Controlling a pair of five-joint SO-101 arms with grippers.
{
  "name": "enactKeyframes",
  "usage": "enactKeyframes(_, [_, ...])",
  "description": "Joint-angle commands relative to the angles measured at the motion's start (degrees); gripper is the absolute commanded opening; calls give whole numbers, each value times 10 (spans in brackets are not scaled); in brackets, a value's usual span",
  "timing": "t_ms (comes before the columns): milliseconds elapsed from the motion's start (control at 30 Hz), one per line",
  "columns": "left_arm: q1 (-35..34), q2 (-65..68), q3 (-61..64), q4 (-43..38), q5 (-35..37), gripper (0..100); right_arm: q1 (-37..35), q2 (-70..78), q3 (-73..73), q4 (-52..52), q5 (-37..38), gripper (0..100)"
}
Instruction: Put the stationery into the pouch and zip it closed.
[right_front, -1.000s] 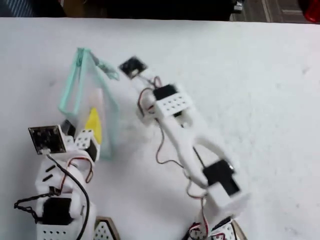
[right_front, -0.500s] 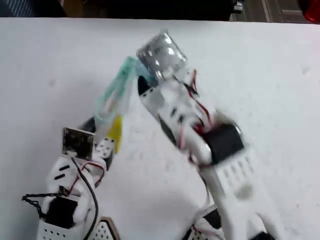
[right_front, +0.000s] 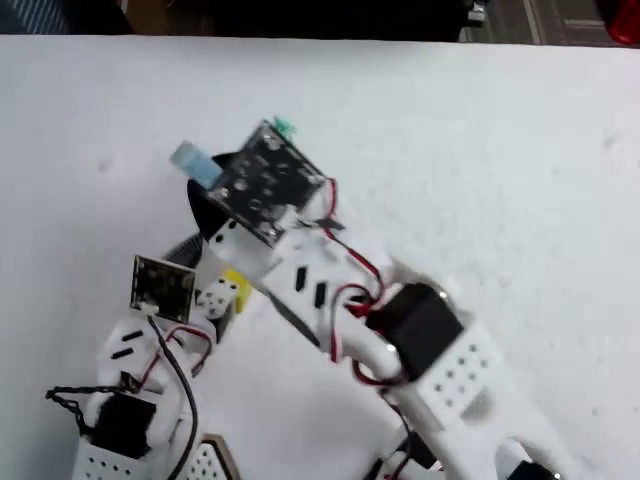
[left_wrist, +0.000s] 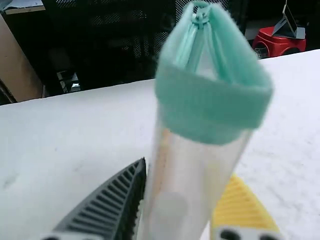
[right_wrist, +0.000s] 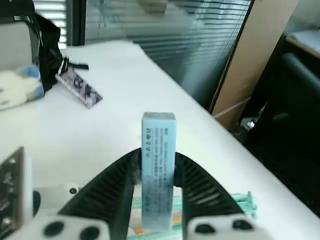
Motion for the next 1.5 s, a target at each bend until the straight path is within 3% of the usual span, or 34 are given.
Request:
enactKeyframes(0, [-8,-1,-12,3,18,218,-7,0,28,-17,3,15])
enactKeyframes(200, [-10,-1,-11,1,17,218,-6,7,84,-51,3,15])
enactKeyframes(500, [-10,-1,-11,2,17,218,-6,7,202,-291,2,15])
enactKeyframes(600, [-10,-1,-10,0,18,218,-6,7,215,-332,-37,15])
enactKeyframes(767, [-14,-1,-10,-1,18,216,30,1,233,-333,-70,15])
enactKeyframes(933, [-63,-1,-7,-26,62,185,69,0,284,-333,-75,15])
enactKeyframes(1200, [-72,-1,-7,-26,66,182,66,-27,301,-336,-171,15])
enactKeyframes(1467, [-72,-1,-7,-26,66,181,58,-46,302,-332,-175,15])
